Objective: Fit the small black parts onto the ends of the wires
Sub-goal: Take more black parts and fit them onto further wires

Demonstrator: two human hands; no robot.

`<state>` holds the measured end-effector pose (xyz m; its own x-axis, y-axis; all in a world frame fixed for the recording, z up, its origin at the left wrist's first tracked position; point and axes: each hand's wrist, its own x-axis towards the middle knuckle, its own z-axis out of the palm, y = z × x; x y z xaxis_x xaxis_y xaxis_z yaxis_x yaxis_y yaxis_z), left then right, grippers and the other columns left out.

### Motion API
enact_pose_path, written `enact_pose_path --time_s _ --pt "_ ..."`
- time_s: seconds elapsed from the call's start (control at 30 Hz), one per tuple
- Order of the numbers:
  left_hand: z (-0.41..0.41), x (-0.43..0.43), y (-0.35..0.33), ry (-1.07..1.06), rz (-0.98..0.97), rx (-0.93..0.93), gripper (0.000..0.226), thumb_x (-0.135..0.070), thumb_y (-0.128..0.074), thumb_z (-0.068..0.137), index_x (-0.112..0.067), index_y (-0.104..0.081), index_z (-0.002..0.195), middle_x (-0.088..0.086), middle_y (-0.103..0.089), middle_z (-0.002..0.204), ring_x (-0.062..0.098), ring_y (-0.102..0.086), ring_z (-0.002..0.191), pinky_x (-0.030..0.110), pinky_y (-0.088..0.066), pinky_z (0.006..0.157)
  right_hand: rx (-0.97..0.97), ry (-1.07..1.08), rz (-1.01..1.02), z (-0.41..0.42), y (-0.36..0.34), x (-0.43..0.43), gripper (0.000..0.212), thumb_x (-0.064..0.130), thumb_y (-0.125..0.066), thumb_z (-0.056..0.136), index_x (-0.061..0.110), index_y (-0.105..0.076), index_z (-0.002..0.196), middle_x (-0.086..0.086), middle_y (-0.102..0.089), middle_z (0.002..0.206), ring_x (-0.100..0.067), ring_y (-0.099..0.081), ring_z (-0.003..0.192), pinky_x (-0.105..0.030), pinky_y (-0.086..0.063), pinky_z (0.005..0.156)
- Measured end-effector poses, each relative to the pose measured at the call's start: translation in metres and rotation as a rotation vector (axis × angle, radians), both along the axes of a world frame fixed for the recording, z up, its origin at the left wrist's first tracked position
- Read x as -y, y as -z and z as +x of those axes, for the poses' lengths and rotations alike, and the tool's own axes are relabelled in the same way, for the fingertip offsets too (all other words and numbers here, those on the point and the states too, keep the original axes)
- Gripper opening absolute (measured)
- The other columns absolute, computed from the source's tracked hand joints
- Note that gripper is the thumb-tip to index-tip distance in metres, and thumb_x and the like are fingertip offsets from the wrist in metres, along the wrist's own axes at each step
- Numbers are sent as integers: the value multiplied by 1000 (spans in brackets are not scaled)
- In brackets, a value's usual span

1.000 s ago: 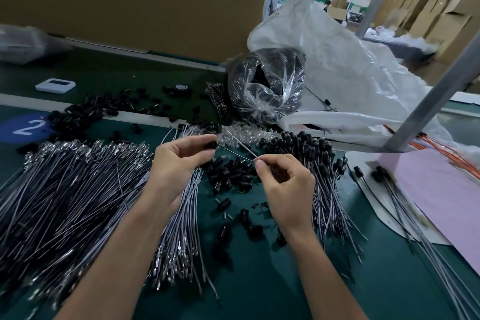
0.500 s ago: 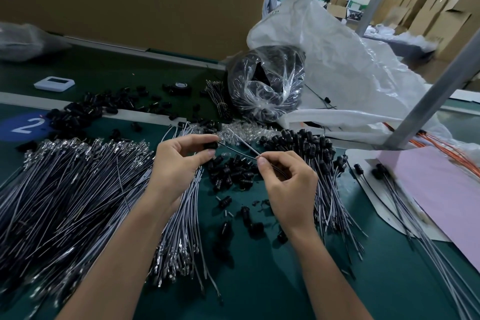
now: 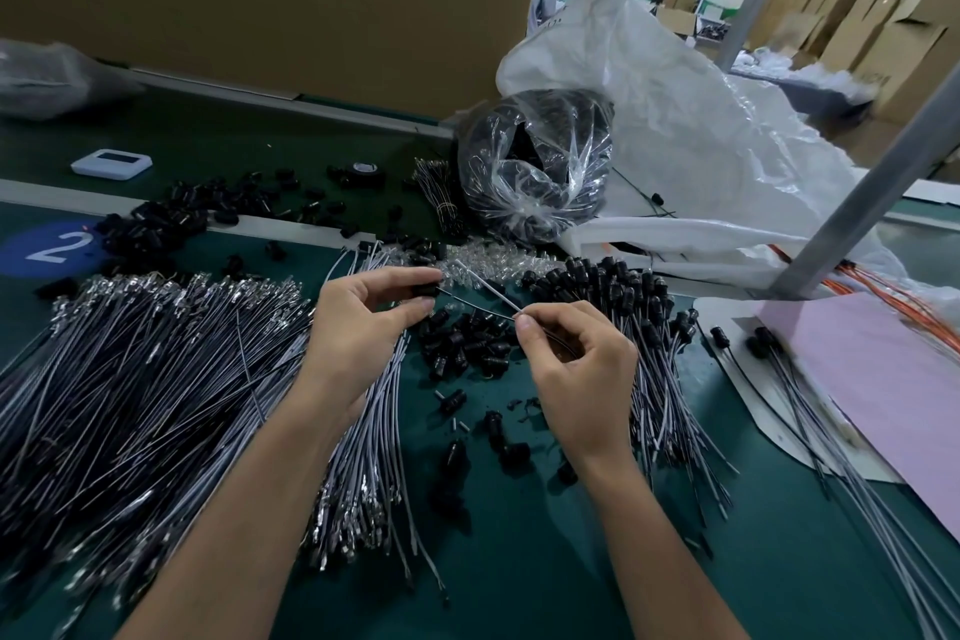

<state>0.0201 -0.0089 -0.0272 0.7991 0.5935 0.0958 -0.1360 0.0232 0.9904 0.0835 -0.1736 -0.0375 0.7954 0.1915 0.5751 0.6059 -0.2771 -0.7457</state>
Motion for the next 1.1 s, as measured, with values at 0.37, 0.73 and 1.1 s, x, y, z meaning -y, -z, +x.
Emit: enact_pose_path --time_s 0.37,0.73,1.1 --pt "0 1 0 60 78 -4 32 6 -72 81 -24 -78 90 -10 -77 88 -2 -69 84 6 -48 73 26 16 -23 0 0 1 6 7 -72 85 12 -76 86 11 -67 80 -7 -64 76 -30 -55 71" --pt "1 8 3 183 142 -20 28 4 -73 81 -19 -76 96 -4 -77 90 4 -71 84 11 -51 74 24 16 -52 -1 0 -1 6 10 -72 86 14 -76 88 8 -68 83 -5 -64 79 -27 -54 73" --pt "3 5 2 129 -109 41 22 0 -76 74 -10 -75 94 6 -77 85 12 -72 77 17 -56 72 -21 -10 -50 -3 1 -2 6 11 -71 88 14 -76 89 10 -68 84 -4 -64 79 -22 -53 72"
